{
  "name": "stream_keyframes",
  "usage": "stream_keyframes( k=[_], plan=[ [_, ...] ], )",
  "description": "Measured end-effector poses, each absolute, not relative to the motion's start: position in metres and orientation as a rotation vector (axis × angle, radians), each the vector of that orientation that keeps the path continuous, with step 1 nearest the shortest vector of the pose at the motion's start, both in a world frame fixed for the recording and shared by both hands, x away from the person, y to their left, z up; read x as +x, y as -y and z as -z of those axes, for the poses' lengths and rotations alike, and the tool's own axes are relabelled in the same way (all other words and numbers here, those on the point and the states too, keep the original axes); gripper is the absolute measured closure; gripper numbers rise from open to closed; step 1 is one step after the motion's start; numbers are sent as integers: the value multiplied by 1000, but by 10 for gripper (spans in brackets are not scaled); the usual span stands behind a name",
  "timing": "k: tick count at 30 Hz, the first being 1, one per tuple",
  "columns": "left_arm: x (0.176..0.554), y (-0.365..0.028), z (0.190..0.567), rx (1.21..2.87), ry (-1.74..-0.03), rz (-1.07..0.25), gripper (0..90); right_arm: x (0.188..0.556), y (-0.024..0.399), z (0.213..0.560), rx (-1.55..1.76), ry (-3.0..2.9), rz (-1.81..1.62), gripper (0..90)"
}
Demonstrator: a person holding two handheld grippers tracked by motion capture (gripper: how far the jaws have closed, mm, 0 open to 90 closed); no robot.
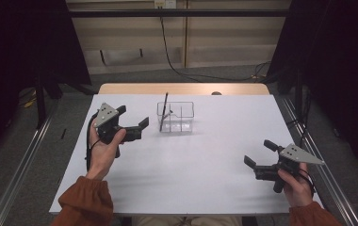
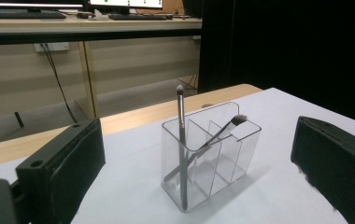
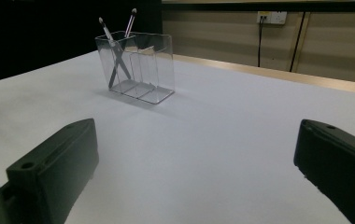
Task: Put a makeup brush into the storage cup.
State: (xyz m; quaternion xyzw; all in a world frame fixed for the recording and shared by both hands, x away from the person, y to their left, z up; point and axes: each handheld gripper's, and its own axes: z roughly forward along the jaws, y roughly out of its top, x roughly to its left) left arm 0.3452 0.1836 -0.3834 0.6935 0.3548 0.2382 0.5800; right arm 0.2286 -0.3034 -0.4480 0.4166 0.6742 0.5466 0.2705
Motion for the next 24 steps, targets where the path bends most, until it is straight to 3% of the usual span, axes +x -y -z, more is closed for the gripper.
stream_keyframes(
  k=[24],
  plan=[
    [299, -216, 402, 1628, -844, -576, 25, 229, 304, 448, 1118, -1815, -1472, 0]
  ],
)
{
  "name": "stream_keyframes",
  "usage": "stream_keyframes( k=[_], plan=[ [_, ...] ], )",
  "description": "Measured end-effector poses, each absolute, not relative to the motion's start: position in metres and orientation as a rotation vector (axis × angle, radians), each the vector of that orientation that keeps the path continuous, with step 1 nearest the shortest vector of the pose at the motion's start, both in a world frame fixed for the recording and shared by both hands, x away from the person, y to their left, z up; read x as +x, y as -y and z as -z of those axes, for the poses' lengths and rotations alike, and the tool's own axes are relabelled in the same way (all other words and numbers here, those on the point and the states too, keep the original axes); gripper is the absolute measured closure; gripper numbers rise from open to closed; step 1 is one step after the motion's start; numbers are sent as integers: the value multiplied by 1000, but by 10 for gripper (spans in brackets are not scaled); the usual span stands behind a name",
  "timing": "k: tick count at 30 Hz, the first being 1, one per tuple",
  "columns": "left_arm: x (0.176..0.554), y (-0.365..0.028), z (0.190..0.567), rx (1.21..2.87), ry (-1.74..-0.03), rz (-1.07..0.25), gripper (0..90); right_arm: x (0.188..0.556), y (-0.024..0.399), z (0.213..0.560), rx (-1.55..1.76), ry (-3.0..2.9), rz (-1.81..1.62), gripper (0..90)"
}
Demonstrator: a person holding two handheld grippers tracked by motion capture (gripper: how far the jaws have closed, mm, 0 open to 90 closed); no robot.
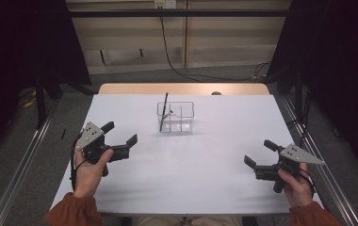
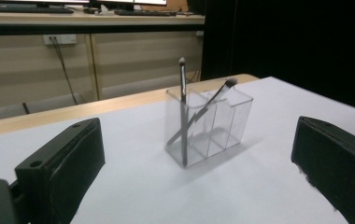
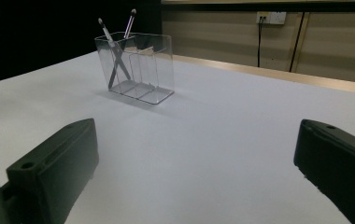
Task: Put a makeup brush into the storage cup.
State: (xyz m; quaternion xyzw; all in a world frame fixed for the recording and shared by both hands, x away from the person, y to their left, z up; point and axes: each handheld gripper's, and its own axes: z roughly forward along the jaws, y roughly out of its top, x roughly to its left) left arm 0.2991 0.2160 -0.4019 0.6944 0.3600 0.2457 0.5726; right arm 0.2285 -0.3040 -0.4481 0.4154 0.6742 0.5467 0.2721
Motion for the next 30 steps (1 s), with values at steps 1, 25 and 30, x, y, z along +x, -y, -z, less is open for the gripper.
stream_keyframes(
  k=[1, 25, 30],
  plan=[
    [298, -217, 403, 1626, -846, -574, 25, 228, 304, 448, 1118, -1816, -1471, 0],
    [263, -236, 438, 1666, -856, -580, 37, 223, 306, 448, 1124, -1808, -1465, 0],
    [257, -237, 440, 1686, -847, -555, 31, 222, 307, 447, 1126, -1798, -1465, 0]
  ],
)
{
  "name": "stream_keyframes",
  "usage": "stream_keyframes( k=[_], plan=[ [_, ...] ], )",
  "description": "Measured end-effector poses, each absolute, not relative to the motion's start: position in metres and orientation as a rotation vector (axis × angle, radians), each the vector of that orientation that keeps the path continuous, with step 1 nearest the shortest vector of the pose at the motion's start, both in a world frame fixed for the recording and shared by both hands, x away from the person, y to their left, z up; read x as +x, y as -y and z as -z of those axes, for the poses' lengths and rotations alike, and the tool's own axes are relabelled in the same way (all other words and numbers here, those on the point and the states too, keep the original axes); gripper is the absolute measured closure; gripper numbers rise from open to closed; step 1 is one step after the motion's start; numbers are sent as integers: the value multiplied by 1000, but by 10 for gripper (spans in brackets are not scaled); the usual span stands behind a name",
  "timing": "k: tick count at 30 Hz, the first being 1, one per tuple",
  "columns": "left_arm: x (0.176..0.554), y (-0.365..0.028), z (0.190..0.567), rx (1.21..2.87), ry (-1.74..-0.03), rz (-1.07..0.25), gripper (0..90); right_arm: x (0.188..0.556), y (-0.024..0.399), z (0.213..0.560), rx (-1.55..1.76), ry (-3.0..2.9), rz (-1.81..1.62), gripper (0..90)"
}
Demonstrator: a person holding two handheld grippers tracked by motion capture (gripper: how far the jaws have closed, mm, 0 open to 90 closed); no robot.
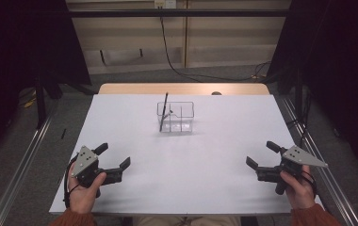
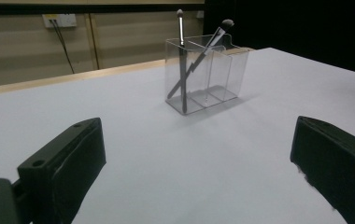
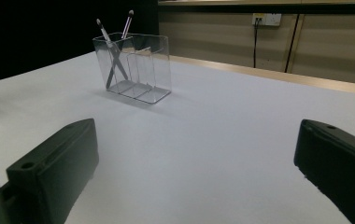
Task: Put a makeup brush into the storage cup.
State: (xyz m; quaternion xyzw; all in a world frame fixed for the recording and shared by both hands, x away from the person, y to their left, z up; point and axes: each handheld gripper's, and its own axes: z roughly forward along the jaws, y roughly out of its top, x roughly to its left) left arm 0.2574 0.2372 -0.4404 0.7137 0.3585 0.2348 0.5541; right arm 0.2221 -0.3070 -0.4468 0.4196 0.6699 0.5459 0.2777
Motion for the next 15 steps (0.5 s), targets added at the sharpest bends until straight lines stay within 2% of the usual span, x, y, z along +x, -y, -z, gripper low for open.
stream_keyframes(
  k=[15],
  plan=[
    [260, -241, 441, 1681, -889, -565, 28, 219, 307, 446, 1117, -1803, -1466, 0]
  ],
)
